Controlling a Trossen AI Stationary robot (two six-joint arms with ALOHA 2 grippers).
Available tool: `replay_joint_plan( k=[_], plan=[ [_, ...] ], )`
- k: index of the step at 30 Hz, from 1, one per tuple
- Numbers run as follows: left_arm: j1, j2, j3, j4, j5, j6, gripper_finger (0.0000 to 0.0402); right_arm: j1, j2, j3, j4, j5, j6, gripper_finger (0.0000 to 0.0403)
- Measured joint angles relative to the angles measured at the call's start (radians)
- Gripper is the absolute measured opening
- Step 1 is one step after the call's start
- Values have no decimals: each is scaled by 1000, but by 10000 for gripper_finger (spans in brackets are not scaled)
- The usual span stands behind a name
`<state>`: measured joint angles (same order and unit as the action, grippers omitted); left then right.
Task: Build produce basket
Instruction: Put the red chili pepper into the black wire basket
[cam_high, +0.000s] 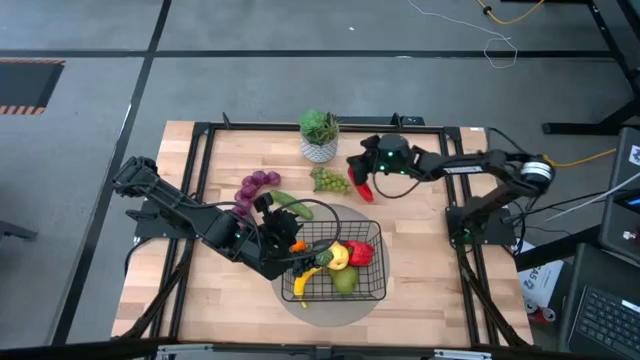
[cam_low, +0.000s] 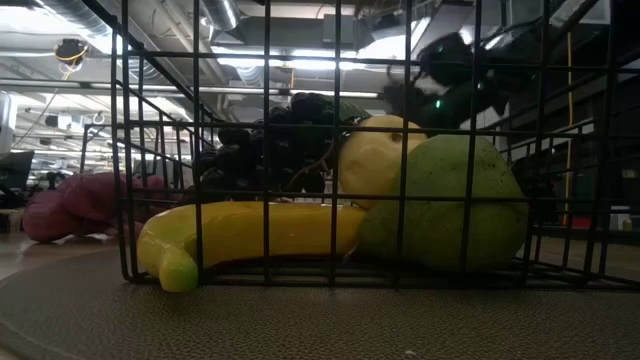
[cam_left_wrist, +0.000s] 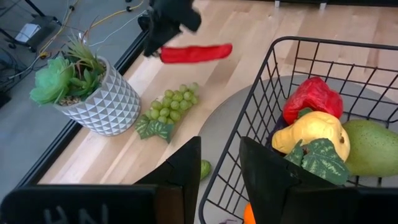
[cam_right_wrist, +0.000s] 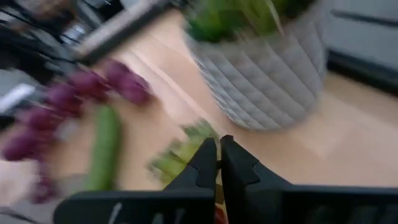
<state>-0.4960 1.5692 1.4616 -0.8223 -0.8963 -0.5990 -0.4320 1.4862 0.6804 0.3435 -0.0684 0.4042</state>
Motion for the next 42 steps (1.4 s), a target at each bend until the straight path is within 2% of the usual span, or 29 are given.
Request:
replay_joint_plan(
  k=[8,13,19,28,34,38,42],
  plan=[
    [0,0,0,1,0,-2,105,89,-202,0,19,-170,-33,0],
    [0,0,-1,1,0,-3,105,205,-277,0,167,-275,-49,0],
    [0,0,-1,1,0,-3,105,380,-286,0,368,-295,-128,0],
    [0,0,-1,1,0,-2,105,589,-265,0,381,-134,-255,0],
    [0,0,-1,1,0,-2,105,701,-192,0,474,-53,-341,0],
    [0,0,-19,8,0,-2,105,749,-133,0,558,13,-406,0],
    [0,0,-51,10,0,-2,105,764,-97,0,590,23,-416,0]
  ],
)
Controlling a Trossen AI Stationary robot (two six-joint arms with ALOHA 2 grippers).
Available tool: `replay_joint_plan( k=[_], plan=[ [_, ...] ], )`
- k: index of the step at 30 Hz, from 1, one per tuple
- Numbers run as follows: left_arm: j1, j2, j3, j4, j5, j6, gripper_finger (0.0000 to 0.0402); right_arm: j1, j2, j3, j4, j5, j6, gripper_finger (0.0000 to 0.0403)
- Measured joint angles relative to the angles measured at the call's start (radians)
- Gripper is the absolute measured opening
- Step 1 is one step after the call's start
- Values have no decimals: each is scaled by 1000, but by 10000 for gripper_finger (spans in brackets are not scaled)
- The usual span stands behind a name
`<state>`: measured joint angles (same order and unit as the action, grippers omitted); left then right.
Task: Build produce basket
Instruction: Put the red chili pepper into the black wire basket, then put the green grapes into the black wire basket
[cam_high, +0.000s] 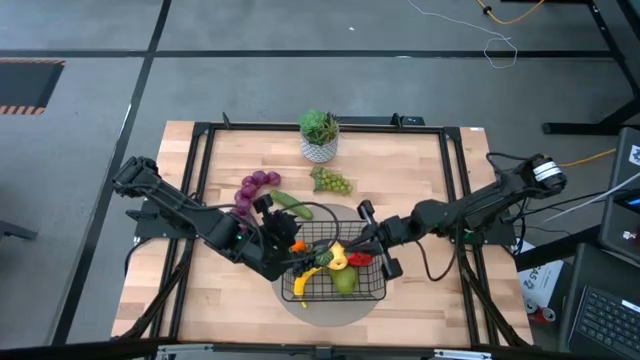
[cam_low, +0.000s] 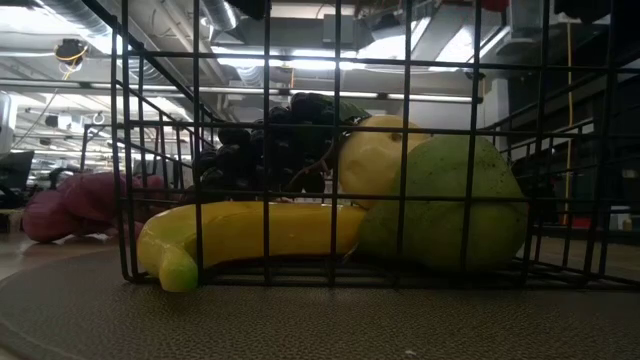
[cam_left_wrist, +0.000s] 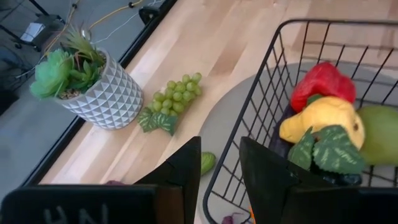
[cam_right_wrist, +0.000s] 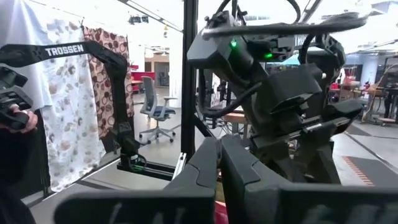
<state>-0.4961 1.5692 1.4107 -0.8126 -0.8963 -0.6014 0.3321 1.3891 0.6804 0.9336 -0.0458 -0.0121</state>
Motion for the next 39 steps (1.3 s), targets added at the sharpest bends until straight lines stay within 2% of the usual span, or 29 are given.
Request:
replay_joint_plan(
  k=[6,14,24,29,39],
  plan=[
    [0,0,-45,0,1,-41,105,1,6,0,13,1,5,0],
    [0,0,-47,0,0,-43,105,1,6,0,10,1,8,0],
    [0,0,-46,0,14,-45,105,1,6,0,7,1,11,35],
    [0,0,-46,0,54,-47,105,1,6,0,7,1,11,38],
    [0,0,-46,0,57,-47,105,1,6,0,7,1,11,39]
  ],
)
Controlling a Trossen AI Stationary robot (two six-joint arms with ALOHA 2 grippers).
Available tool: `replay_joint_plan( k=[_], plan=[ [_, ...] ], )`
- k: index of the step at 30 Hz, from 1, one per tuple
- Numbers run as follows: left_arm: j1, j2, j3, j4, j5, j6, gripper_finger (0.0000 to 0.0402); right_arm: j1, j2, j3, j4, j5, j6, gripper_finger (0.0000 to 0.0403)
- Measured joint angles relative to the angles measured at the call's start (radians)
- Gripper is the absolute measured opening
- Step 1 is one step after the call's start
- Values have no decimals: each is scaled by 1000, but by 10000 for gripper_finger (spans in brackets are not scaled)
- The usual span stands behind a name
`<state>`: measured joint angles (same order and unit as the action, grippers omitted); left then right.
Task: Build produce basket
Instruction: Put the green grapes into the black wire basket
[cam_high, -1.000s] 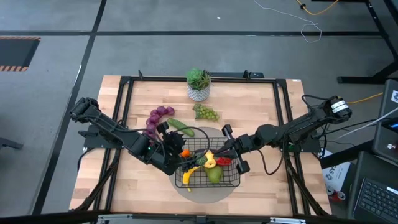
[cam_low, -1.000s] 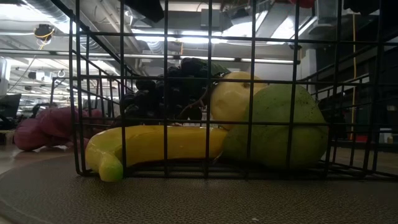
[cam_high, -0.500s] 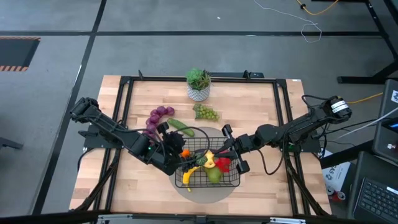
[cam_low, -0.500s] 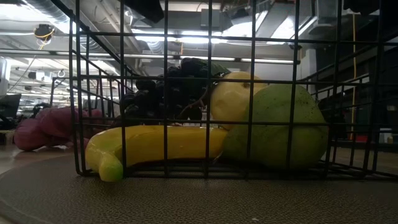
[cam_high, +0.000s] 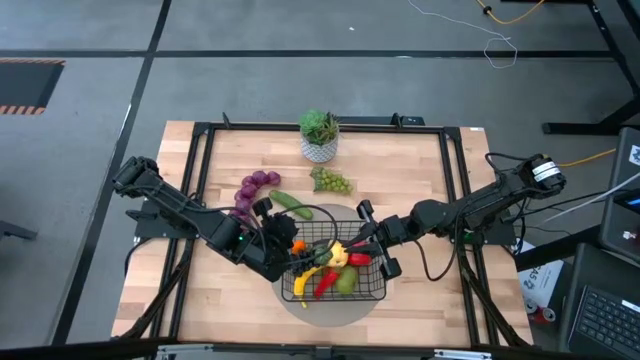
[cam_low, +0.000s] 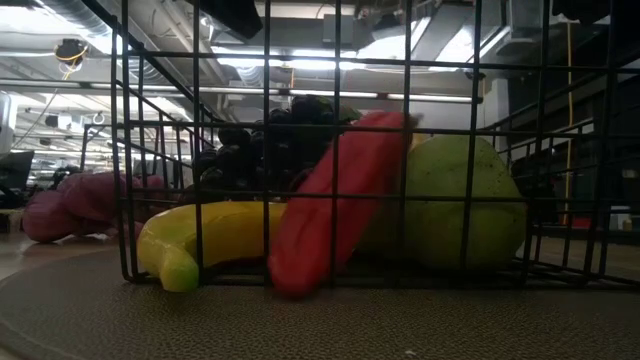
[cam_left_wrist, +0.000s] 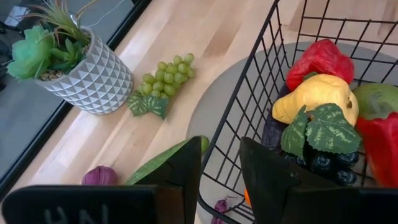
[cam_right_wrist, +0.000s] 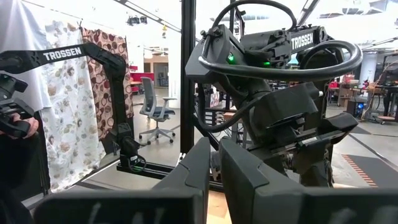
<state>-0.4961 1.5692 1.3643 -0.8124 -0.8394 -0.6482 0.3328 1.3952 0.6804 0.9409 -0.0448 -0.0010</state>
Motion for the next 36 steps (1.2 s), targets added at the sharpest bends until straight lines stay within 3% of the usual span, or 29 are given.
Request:
replay_joint_plan(
  k=[19,33,36],
  plan=[
    [0,0,0,-15,18,30,105,0,0,0,-40,0,0,39],
    [-2,0,0,-118,13,16,105,0,0,0,-43,0,0,39],
    [-2,0,0,-157,-28,-30,105,0,0,0,-46,0,0,39]
  ],
)
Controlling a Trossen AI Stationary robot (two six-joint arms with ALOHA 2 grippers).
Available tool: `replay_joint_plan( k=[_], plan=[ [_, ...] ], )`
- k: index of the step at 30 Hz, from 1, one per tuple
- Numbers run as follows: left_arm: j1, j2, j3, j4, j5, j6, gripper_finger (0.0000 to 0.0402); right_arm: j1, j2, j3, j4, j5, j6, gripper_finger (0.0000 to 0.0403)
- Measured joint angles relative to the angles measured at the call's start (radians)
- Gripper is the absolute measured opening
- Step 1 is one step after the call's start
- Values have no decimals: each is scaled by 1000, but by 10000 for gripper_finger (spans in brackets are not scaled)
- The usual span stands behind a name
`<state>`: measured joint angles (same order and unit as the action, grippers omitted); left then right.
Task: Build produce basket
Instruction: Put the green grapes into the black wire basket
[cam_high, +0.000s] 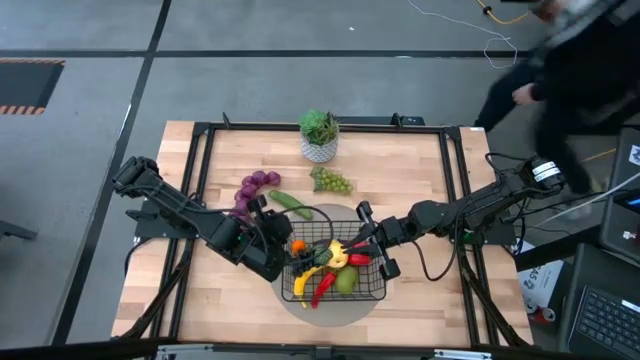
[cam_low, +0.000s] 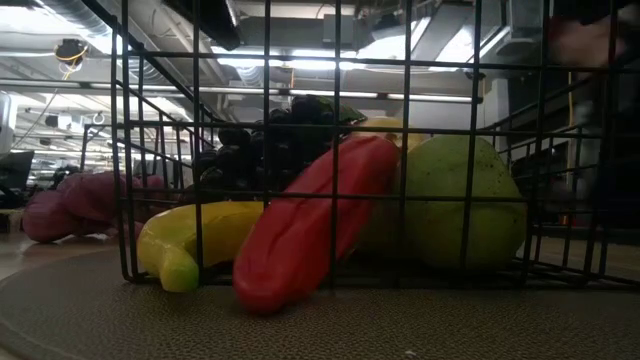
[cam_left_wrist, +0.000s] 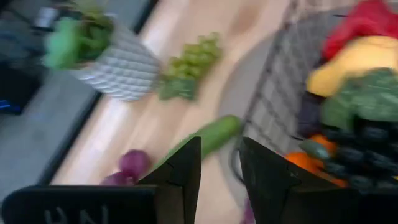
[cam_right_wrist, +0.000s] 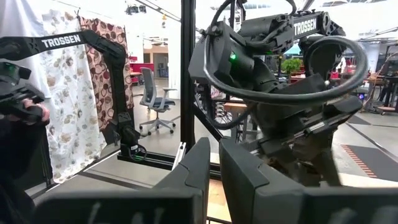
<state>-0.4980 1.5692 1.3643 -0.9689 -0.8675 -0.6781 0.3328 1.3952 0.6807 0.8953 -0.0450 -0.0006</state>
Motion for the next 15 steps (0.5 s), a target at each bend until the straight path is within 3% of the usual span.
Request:
replay_joint_plan(
  k=[6,12,15],
  plan=[
    [0,0,0,-229,-171,-263,105,0,0,0,-2,0,0,39],
    [3,0,0,-548,-162,-681,105,0,0,0,-5,0,0,39],
    [1,0,0,-603,-162,-789,105,0,0,0,-5,0,0,40]
  ],
)
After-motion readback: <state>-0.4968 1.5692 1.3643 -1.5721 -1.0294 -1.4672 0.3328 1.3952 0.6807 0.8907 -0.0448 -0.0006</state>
